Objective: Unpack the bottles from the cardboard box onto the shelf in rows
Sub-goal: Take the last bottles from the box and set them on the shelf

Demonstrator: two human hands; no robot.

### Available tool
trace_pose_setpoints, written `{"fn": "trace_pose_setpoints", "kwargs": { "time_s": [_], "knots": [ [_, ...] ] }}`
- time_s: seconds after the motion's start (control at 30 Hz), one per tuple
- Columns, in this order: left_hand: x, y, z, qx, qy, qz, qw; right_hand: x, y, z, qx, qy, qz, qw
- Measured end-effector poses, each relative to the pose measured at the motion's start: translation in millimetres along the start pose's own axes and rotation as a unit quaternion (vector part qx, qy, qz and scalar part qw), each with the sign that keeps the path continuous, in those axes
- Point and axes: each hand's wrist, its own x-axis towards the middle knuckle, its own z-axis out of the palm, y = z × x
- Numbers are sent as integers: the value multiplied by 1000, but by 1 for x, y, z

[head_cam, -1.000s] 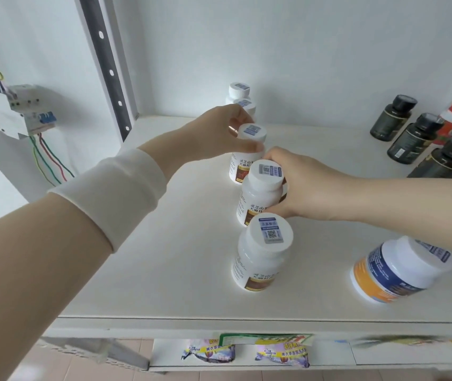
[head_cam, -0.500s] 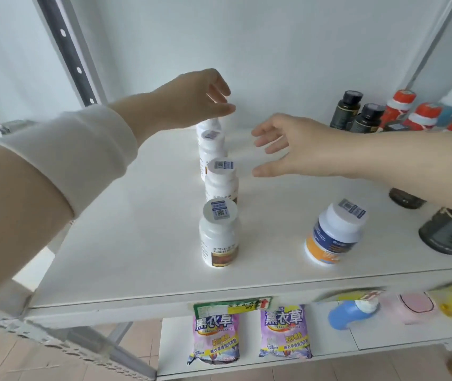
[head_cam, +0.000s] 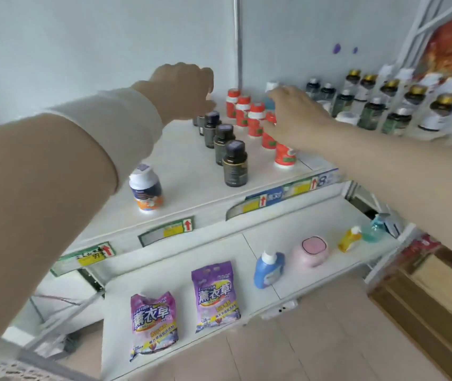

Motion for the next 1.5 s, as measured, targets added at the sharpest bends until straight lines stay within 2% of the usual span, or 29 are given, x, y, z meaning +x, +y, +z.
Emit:
{"fn": "trace_pose_setpoints", "kwargs": {
  "time_s": [0.13, 0.27, 0.4, 0.53, 0.7, 0.8, 0.93, 1.17, 1.33, 1.5],
  "knots": [
    [13, 107, -5, 0, 46, 68, 997, -45, 80, -11, -33, 12, 84, 996],
    [21, 214, 13, -51, 60, 132, 988, -94, 161, -1, -52, 9, 160, 986],
    [27, 314, 60, -81, 13, 193, 978, -151, 232, 33, -73, -39, 217, 973],
    [24, 399, 128, -106, -66, 248, 961, -208, 294, 87, -86, -98, 266, 955],
    [23, 496, 226, -88, -158, 311, 933, -262, 357, 152, -79, -184, 321, 926],
    [20, 546, 265, -83, -208, 343, 912, -288, 390, 182, -59, -233, 364, 900],
    [17, 600, 299, -62, -257, 412, 872, -323, 430, 214, -49, -250, 419, 872],
    [22, 673, 334, -49, -305, 469, 827, -361, 494, 240, 13, -302, 510, 805],
    [49, 732, 352, -48, -326, 482, 812, -366, 551, 250, 46, -342, 519, 782],
    [101, 788, 359, -80, -320, 490, 807, -349, 619, 245, 53, -357, 520, 774]
  ]
}}
